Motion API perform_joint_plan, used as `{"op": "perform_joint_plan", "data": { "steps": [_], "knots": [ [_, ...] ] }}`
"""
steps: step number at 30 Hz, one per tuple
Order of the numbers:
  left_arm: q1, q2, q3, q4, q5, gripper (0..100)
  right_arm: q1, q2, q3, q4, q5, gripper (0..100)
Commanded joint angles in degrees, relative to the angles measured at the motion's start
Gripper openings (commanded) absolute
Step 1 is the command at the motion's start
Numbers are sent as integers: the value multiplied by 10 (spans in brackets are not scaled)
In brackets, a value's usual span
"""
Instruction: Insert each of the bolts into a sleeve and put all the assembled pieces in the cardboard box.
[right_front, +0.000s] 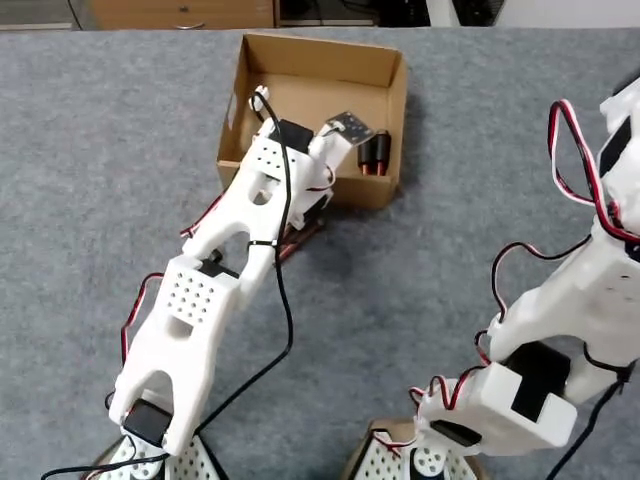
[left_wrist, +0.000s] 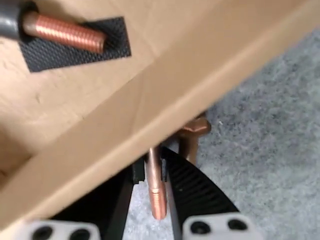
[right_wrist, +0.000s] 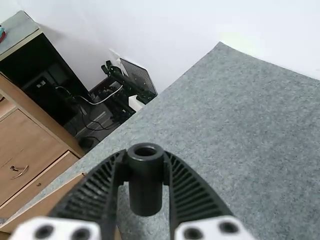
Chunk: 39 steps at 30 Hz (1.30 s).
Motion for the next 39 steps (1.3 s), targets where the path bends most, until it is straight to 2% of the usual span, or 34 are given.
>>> {"op": "perform_joint_plan", "data": {
  "steps": [1,5,12,17,22,27,32,39],
  "knots": [
    [-21,25,4,40,4,64,-8,-15,-1,5,5,2],
    [-16,25,10,73,4,64,-8,-16,-1,5,5,2],
    [-8,22,2,44,4,64,-8,-19,-2,5,5,2],
    [9,21,-49,40,4,64,-8,-19,-2,5,5,2],
    [11,25,-112,38,40,64,-8,-19,-2,5,5,2],
    [24,19,-130,42,48,64,-8,-15,-2,5,5,2],
    [27,24,-174,82,48,64,-8,-15,-1,5,5,2],
    [29,25,-200,83,60,64,-8,-15,1,5,5,2]
  ]
}}
